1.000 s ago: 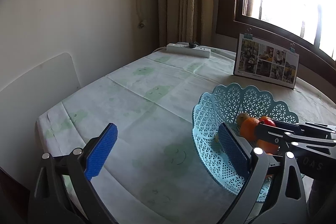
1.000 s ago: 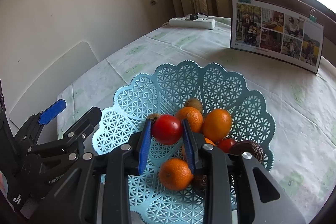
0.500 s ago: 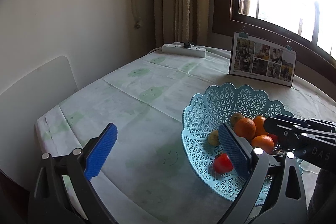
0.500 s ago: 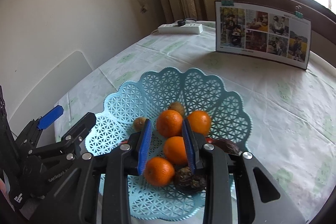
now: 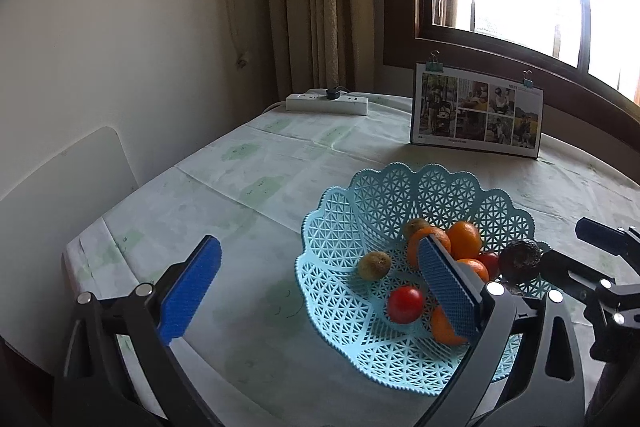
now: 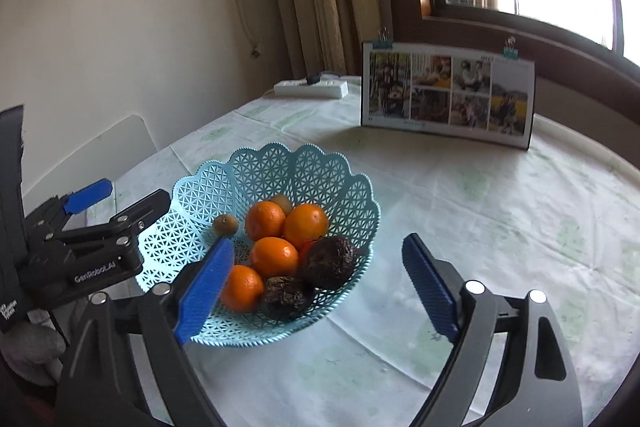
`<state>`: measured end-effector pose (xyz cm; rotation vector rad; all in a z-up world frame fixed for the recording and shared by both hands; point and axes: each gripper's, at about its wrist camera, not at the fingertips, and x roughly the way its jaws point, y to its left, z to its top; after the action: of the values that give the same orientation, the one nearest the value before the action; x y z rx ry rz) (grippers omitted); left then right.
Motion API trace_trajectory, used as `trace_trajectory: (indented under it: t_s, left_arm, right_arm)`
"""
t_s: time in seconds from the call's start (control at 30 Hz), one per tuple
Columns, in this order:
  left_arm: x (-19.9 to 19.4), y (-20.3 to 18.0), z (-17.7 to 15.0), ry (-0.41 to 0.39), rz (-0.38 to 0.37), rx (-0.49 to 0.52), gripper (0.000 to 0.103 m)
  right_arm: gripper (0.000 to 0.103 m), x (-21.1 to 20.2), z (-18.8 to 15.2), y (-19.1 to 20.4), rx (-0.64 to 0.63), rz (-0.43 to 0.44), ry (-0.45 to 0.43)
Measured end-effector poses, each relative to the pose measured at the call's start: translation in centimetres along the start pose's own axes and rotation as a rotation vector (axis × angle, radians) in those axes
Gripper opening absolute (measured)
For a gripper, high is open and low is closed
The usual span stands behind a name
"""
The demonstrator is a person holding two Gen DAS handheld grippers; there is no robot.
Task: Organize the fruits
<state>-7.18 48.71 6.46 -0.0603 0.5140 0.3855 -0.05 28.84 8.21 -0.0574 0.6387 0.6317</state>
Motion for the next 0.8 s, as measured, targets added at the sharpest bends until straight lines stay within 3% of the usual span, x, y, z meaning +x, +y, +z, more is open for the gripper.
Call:
trace_trajectory:
  t_s: [0.17,0.3,0.5,0.8]
  left_arm:
    - [-0.7,-1.4,-0.3,-0.025,0.012,0.039,0.1]
    - [-1.3,-2.0,-0.5,-0.032,0.026,0.046,0.1]
    - [-1.8,-2.1,-1.0,-0.021,0.05,0.06,0.1]
    - [-2.4,-2.8,-1.3,-0.026,0.072,0.08,0.1]
  right_arm:
    - [0.098,-0.9,-0.3,-0.7,0.002,-0.061,-0.015]
    - [0.098,-1.1,-0.4,-1.7,0.027,-0.017,0.002]
    - [0.098,-0.6,-0.9,-0.2,-0.108,-0.08,0.067]
    - [0.098,-0.8,-1.3,0.2,-0.11,-0.087,0.09]
